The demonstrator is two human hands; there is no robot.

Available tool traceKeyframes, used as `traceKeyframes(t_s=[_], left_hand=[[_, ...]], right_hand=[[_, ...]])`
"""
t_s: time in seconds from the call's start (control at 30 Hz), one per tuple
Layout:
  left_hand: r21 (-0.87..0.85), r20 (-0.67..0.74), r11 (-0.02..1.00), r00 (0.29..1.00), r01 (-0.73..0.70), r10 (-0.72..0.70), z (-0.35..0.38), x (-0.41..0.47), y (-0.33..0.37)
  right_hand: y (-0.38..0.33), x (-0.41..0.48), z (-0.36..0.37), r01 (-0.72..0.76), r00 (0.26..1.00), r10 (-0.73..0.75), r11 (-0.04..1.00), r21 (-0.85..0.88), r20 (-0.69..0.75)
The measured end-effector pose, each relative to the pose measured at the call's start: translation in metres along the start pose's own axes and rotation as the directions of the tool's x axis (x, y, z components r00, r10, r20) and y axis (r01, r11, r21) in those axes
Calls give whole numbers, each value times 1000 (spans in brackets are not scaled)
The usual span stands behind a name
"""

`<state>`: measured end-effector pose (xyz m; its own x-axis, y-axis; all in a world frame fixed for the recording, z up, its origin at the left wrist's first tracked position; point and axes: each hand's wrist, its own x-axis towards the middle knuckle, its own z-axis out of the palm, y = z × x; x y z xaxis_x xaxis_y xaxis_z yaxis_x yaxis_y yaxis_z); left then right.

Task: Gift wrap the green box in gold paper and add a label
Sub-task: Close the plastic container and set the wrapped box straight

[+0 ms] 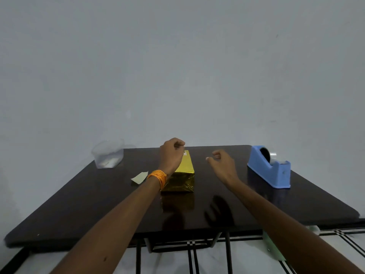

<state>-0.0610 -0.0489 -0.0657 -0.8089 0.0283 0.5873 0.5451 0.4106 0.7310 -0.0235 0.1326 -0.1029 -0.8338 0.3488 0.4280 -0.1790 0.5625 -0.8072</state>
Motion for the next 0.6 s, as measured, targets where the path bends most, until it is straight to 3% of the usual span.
traceKeyframes(t_s=[0.17, 0.37, 0.47, 0.6], left_hand=[[64, -13, 977, 979, 204, -204, -23, -7, -46], [-12, 183, 884, 871, 467, -457, -13, -7, -76], [-70, 254, 847, 830, 527, -496, -1, 6, -90], [-53, 301, 858, 828, 511, -474, 13, 32, -114]], right_hand=[[-16, -9, 38, -27, 991, 21, 999, 47, 133], [-13, -5, 71, -202, 949, 165, 973, 115, 267], [-4, 8, 89, -257, 935, 206, 954, 154, 288], [6, 41, 105, -250, 937, 201, 958, 143, 286]])
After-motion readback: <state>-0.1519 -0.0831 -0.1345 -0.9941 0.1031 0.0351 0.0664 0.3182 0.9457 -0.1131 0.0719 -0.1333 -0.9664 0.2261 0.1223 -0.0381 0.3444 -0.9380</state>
